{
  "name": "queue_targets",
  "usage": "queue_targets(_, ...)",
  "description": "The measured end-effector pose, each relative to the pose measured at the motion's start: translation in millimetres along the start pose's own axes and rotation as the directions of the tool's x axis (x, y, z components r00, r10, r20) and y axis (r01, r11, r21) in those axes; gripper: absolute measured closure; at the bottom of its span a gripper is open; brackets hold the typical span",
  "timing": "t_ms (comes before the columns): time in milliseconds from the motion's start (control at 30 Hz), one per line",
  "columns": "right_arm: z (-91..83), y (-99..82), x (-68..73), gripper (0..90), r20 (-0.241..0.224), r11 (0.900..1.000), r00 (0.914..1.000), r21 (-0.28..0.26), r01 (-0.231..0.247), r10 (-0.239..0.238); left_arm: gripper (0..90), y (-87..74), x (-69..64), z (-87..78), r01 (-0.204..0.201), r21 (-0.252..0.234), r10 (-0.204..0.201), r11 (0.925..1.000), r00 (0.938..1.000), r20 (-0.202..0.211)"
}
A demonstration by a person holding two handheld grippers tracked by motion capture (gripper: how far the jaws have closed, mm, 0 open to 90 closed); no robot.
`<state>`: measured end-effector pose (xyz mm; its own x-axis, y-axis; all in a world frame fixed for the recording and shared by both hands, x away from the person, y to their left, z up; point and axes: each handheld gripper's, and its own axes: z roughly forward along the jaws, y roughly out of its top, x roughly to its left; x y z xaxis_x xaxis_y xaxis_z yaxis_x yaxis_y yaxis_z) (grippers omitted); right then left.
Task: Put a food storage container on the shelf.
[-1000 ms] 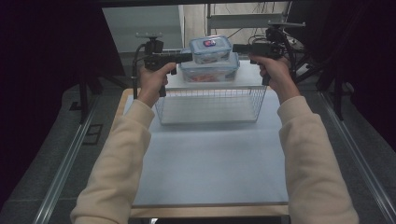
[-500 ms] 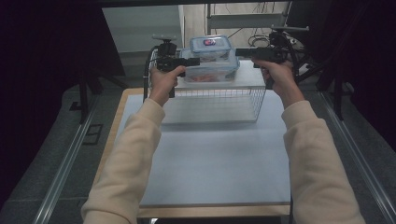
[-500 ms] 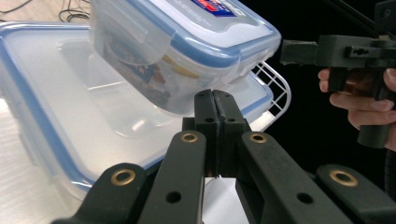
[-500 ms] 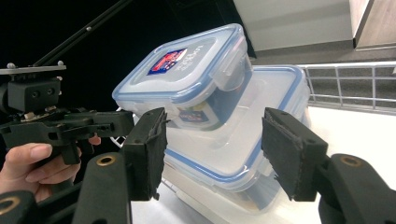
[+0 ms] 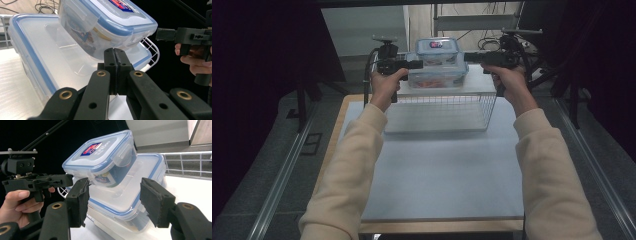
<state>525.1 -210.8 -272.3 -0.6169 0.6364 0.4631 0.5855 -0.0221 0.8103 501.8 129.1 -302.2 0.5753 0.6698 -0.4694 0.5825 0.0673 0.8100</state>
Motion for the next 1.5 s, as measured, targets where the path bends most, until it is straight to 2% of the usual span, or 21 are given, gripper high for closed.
queue_targets(267, -4.0, -5.1, 0.3, 40.4, -0.013, 1.0000, 0.9999, 0.004, 0.008, -0.008, 89.5, -8.2, -6.7, -8.0, -0.009, 0.004, 0.009, 1.0000, 0.9998, 0.016)
queue_targets(300, -5.2, -7.3, 0.0, 40.4, -0.020, 1.0000, 0.9998, 0.003, 0.008, -0.008, 89.5, -10.0, -6.9, -11.3, -0.022, 0.007, 0.022, 0.9997, 0.9996, 0.019)
queue_targets(467, -15.1, -28.0, -4.7, 40.4, -0.059, 0.9998, 0.9981, -0.001, 0.019, -0.019, 89.0, -23.7, -10.1, -30.1, -0.021, -0.005, 0.021, 0.9998, 0.9992, 0.035)
queue_targets(600, -23.4, -47.3, -9.0, 40.4, -0.079, 0.9998, 0.9967, -0.001, 0.018, -0.018, 88.8, -42.1, -12.4, -45.1, -0.027, -0.026, 0.028, 0.9993, 0.9978, 0.060)
queue_targets(767, -36.1, -75.0, -11.6, 40.4, -0.099, 0.9994, 0.9946, -0.016, 0.031, -0.032, 86.6, -75.7, -12.4, -62.3, -0.024, -0.050, 0.027, 0.9984, 0.9979, 0.059)
queue_targets(867, -46.3, -96.7, -9.7, 40.4, -0.112, 0.9985, 0.9924, -0.026, 0.048, -0.050, 79.7, -97.5, -13.4, -70.2, -0.043, -0.060, 0.046, 0.9973, 0.9980, 0.044)
queue_targets(1067, -61.8, -145.1, -3.7, 40.3, -0.147, 0.9966, 0.9859, -0.033, 0.076, -0.080, 43.9, -152.0, -13.3, -84.2, -0.052, -0.051, 0.052, 0.9974, 0.9986, 0.010)
queue_targets(1167, -68.6, -172.3, -5.4, 39.6, -0.154, 0.9968, 0.9851, -0.031, 0.073, -0.077, 33.8, -184.6, -8.8, -87.0, -0.062, -0.008, 0.062, 0.9980, 0.9980, -0.015)
queue_targets(1333, -74.5, -213.4, -14.2, 39.1, -0.120, 0.9975, 0.9902, -0.014, 0.070, -0.071, 28.9, -219.8, 2.9, -90.3, -0.024, 0.025, 0.025, 0.9994, 0.9994, -0.022)
queue_targets(1500, -71.8, -244.6, -23.5, 38.4, -0.098, 0.9985, 0.9942, 0.027, 0.048, -0.045, 27.6, -239.8, 11.8, -93.8, 0.017, 0.023, -0.017, 0.9996, 0.9994, -0.029)
